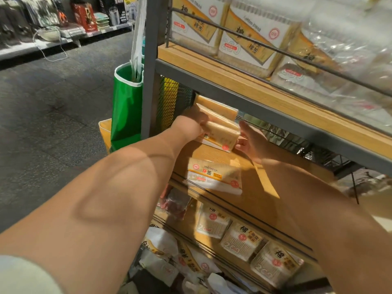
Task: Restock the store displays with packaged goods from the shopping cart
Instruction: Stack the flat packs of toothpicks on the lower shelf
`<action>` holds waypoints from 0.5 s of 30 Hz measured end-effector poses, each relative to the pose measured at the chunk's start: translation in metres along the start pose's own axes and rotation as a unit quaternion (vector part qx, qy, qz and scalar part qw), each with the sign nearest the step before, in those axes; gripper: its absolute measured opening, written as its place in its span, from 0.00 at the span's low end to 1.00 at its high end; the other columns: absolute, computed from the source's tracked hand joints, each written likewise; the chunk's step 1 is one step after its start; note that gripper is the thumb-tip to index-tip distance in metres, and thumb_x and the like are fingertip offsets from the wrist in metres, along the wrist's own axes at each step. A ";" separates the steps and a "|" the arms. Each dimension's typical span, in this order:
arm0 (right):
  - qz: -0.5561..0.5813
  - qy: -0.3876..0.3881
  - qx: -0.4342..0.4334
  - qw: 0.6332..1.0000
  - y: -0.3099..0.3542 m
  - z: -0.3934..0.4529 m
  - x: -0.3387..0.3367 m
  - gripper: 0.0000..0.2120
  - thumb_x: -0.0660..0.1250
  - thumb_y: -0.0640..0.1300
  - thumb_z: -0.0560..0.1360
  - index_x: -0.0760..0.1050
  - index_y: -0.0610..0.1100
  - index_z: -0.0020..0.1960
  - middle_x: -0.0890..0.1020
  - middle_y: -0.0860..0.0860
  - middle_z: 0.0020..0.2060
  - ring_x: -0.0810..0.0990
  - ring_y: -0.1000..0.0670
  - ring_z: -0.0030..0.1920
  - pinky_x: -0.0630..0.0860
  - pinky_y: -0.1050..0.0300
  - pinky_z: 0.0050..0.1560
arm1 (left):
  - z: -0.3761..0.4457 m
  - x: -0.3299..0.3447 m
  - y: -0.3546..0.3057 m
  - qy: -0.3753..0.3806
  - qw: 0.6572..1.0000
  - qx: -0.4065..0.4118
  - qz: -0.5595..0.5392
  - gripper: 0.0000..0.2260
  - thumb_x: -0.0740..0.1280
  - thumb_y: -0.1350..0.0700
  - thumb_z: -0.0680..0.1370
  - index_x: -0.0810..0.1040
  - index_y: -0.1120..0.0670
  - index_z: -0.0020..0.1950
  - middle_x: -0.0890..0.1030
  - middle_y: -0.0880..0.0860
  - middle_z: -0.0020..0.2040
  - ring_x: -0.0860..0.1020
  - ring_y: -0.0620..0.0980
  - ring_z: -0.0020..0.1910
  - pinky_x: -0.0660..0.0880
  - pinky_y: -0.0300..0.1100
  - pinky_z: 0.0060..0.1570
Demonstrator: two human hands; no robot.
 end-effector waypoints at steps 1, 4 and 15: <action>-0.035 0.018 -0.013 0.999 -0.005 0.000 -0.001 0.10 0.62 0.49 0.80 0.73 0.45 0.58 0.80 0.49 0.48 0.81 0.51 0.47 0.77 0.57 0.49 | 0.004 0.000 0.001 -0.015 1.000 -0.006 -0.015 0.16 0.64 0.48 0.80 0.73 0.49 0.67 0.72 0.53 0.65 0.75 0.52 0.57 0.72 0.40 0.52; -0.159 0.005 -0.041 0.986 -0.004 0.000 0.001 0.25 0.74 0.46 0.73 0.69 0.43 0.67 0.80 0.46 0.55 0.82 0.46 0.53 0.79 0.57 0.46 | 0.007 -0.001 0.001 -0.057 0.994 -0.030 -0.089 0.19 0.67 0.50 0.80 0.72 0.52 0.69 0.67 0.56 0.69 0.71 0.54 0.66 0.69 0.42 0.60; -0.255 -0.129 -0.126 0.950 0.006 0.019 0.033 0.12 0.72 0.43 0.76 0.69 0.53 0.44 0.77 0.53 0.45 0.80 0.51 0.50 0.80 0.60 0.50 | -0.017 0.025 -0.006 -0.072 0.900 -0.216 -0.373 0.35 0.66 0.56 0.79 0.48 0.56 0.81 0.60 0.60 0.77 0.67 0.59 0.72 0.68 0.51 0.70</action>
Point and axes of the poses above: each hand's wrist, its own z-axis towards the middle knuckle, its own x-axis out of the palm, y = z × x, the point moved 3 cm from there along z, towards the middle knuckle
